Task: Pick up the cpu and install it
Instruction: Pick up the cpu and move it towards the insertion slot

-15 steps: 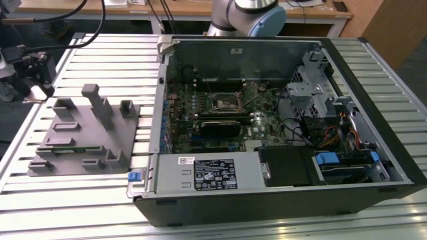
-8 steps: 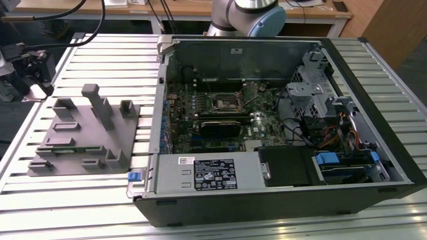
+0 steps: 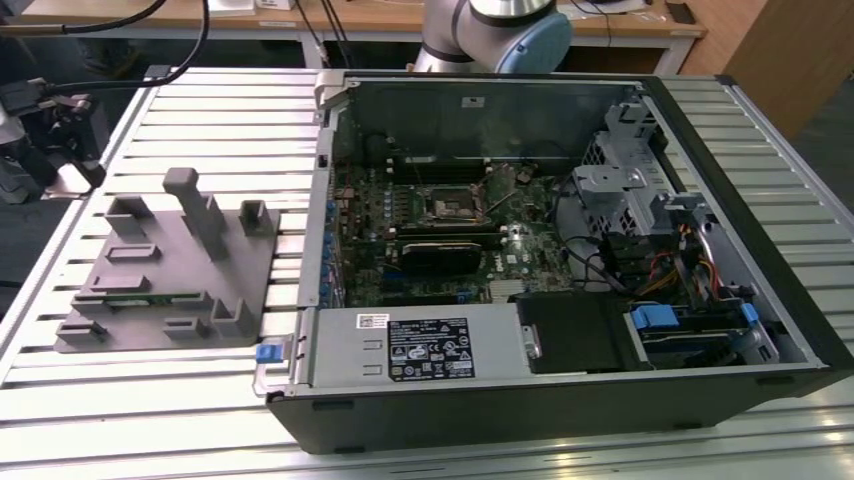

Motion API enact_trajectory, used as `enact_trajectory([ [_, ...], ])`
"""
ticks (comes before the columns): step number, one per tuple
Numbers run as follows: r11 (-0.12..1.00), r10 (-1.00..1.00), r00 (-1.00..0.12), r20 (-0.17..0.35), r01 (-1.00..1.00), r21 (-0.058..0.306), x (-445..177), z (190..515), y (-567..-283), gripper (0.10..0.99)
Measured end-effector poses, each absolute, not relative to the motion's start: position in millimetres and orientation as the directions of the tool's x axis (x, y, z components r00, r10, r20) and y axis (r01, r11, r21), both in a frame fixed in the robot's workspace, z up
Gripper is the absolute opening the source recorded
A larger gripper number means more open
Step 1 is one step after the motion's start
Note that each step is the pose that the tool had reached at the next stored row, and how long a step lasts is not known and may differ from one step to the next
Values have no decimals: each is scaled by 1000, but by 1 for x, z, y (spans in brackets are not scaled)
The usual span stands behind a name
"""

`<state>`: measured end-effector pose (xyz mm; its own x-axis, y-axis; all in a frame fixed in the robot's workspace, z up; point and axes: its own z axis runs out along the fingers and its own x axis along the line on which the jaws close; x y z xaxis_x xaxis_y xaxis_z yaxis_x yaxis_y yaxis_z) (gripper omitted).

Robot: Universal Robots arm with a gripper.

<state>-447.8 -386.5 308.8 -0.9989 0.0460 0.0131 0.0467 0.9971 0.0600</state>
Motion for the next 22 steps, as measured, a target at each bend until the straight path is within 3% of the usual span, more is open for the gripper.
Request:
enact_trajectory([
  [22, 997, 47, -999, 13, 47, 60, -448, 335, -384, 525],
])
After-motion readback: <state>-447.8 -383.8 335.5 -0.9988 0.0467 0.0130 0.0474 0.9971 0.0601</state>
